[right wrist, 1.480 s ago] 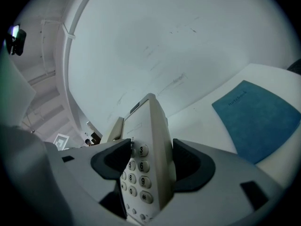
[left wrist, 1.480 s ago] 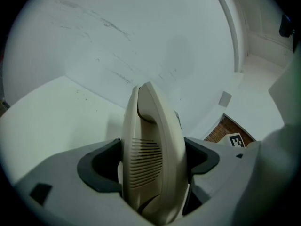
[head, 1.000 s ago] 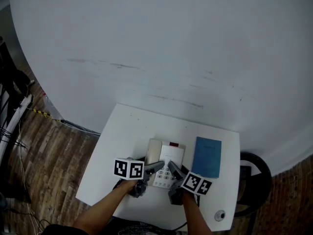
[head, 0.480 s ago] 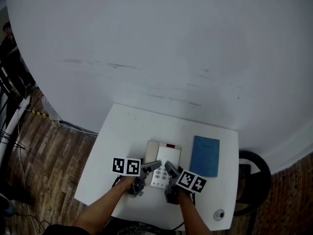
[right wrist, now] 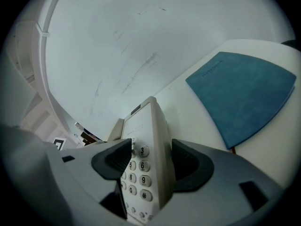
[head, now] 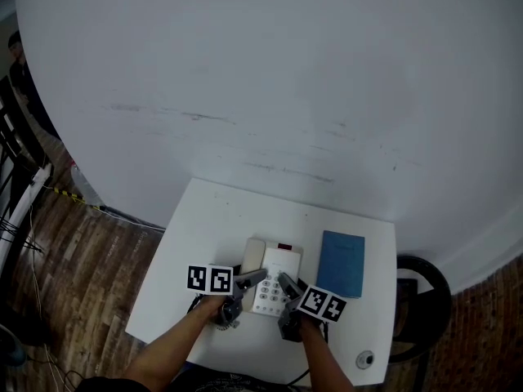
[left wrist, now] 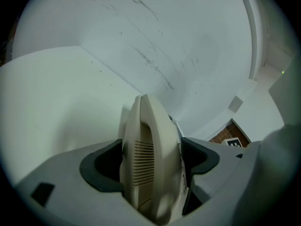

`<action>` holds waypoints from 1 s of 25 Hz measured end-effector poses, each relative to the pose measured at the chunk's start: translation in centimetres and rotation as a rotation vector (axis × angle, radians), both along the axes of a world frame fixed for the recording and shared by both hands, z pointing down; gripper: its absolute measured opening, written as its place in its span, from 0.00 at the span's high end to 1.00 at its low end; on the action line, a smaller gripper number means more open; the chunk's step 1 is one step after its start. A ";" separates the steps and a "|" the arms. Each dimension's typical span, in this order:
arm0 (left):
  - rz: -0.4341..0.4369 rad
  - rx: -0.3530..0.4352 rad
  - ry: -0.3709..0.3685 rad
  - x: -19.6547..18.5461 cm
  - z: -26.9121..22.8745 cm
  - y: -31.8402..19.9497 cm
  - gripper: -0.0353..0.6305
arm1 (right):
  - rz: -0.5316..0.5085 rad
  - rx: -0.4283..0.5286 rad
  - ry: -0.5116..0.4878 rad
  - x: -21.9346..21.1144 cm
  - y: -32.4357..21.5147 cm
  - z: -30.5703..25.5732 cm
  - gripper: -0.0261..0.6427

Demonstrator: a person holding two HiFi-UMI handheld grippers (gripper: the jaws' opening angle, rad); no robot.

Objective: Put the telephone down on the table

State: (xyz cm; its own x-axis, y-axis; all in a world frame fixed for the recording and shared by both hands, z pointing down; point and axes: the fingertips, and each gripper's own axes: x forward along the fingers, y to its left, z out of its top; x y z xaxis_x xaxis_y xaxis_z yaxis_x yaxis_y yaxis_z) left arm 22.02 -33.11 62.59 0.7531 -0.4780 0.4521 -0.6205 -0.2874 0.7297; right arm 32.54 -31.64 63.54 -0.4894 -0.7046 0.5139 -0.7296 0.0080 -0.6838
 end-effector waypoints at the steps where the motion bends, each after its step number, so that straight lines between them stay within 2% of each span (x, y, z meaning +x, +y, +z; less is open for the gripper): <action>1: -0.004 0.010 -0.001 -0.2 -0.4 -0.1 0.35 | -0.007 0.014 0.008 0.1 0.0 -0.4 0.57; 5: -0.009 0.051 -0.039 -1.0 -1.9 -0.2 0.35 | -0.036 0.074 0.058 0.4 0.2 -2.2 0.64; 8: -0.017 0.098 -0.096 -1.6 -3.0 -0.3 0.35 | -0.049 0.099 0.118 0.6 0.4 -2.9 0.64; 11: -0.022 0.143 -0.125 -2.1 -4.2 -0.2 0.36 | -0.046 0.145 0.149 0.7 0.7 -4.0 0.69; 16: 0.015 0.259 -0.150 -1.9 -7.8 -0.3 0.40 | -0.045 0.253 0.220 0.4 0.6 -7.9 0.74; 20: 0.055 0.349 -0.143 -2.0 -10.8 0.7 0.60 | -0.036 0.330 0.265 -0.1 1.1 -11.2 0.79; 25: 0.069 0.476 -0.152 -3.1 -15.4 2.3 0.70 | -0.036 0.435 0.354 -1.3 2.6 -15.6 0.86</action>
